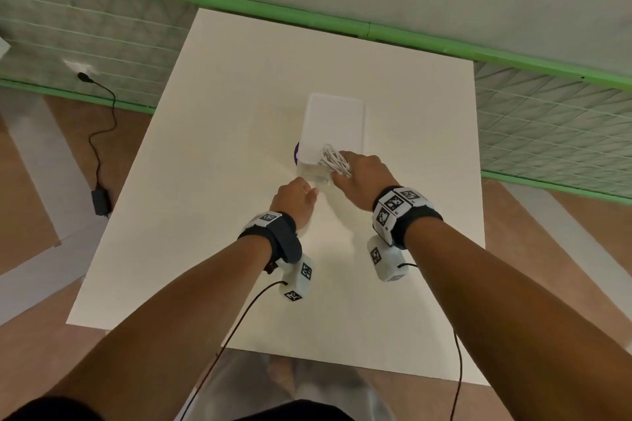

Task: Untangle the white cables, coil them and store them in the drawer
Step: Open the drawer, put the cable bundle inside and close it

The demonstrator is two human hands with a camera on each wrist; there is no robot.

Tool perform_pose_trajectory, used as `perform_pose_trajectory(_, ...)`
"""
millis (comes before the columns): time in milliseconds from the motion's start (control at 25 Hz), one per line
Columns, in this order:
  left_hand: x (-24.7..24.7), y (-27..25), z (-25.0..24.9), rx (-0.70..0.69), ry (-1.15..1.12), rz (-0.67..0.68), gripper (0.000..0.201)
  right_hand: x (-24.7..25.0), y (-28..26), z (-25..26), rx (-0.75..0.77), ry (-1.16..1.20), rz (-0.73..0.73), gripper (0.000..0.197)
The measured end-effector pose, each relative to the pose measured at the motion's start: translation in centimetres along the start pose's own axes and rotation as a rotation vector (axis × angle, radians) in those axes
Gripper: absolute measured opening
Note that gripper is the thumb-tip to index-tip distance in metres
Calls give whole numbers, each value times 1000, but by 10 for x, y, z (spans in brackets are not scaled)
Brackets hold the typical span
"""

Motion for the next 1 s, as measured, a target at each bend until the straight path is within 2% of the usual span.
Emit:
perform_pose_trajectory(80, -10, 6, -4, 15, 1, 40, 42, -5, 2, -1, -36, -9, 0, 27)
perform_pose_trajectory(200, -21, 12, -1, 80, -147, 20, 45, -6, 3, -1, -74, 25, 6, 26)
perform_pose_trajectory(320, -28, 18, 6, 187, -340, -36, 38, -2, 5, 0, -85, 71, 18, 20)
perform_pose_trajectory(560, -37, 13, 4, 306, -727, -131, 19, -3, 10, -5, -127, 155, 35, 18)
perform_pose_trajectory(760, -42, 12, 11, 342, -787, -152, 22, 1, 8, -5, -134, 170, 32, 30)
perform_pose_trajectory(920, -51, -10, 14, 386, -762, -7, 22, 0, 3, -9, -148, 181, 27, 28)
perform_pose_trajectory(1000, -50, -25, 17, 407, -744, 17, 24, -1, 2, -10, -159, 182, 21, 24)
Point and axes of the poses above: each hand's wrist, its own y-axis towards the middle knuckle, its own x-axis out of the back of the hand, z = x × y, the point moved 8 cm from there along y, towards the middle knuckle, and after that the axes turned 12 degrees about -x, right-handed, at the moved point
